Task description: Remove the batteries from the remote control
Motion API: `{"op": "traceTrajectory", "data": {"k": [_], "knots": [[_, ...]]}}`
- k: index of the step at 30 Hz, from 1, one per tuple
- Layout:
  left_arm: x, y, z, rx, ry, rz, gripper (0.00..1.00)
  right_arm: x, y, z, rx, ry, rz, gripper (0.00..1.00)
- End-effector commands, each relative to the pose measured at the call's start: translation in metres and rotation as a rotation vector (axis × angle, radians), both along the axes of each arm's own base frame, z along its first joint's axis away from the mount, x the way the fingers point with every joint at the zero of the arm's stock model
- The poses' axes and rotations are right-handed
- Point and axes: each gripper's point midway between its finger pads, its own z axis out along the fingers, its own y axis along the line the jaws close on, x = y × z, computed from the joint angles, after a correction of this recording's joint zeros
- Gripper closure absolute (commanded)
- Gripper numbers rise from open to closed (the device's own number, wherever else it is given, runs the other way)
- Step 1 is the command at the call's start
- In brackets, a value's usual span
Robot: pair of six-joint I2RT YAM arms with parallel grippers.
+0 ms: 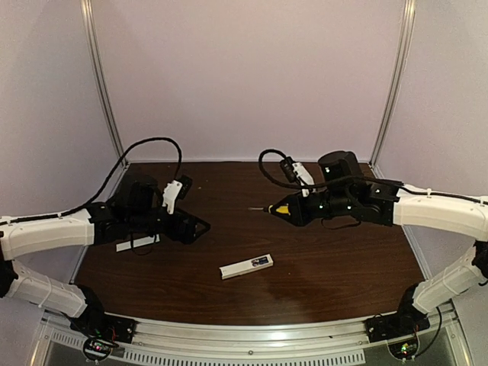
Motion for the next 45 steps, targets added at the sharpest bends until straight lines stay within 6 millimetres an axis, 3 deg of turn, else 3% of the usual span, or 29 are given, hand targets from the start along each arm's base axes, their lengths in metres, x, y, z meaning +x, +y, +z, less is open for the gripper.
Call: {"op": "traceTrajectory", "data": {"k": [1,10,22,33,45], "knots": [[0.009,-0.003,0.007,-0.015,-0.117,-0.012,0.03,-0.001,-0.017,0.015,-0.066,-0.038,-0.029,1.0],[-0.016,-0.018,-0.007,-0.086,-0.209,-0.171,0.03,-0.014,-0.042,0.011,-0.138,-0.008,-0.059,1.0],[-0.036,-0.044,-0.051,0.096,-0.268,-0.334,0.03,-0.028,-0.067,-0.001,-0.203,0.042,-0.098,1.0],[-0.047,-0.07,-0.078,0.098,-0.274,-0.515,0.03,-0.034,-0.07,-0.015,-0.187,0.09,-0.111,1.0],[-0.054,-0.087,-0.113,0.148,-0.239,-0.588,0.05,-0.034,-0.068,-0.026,-0.189,0.103,-0.111,1.0]]}}
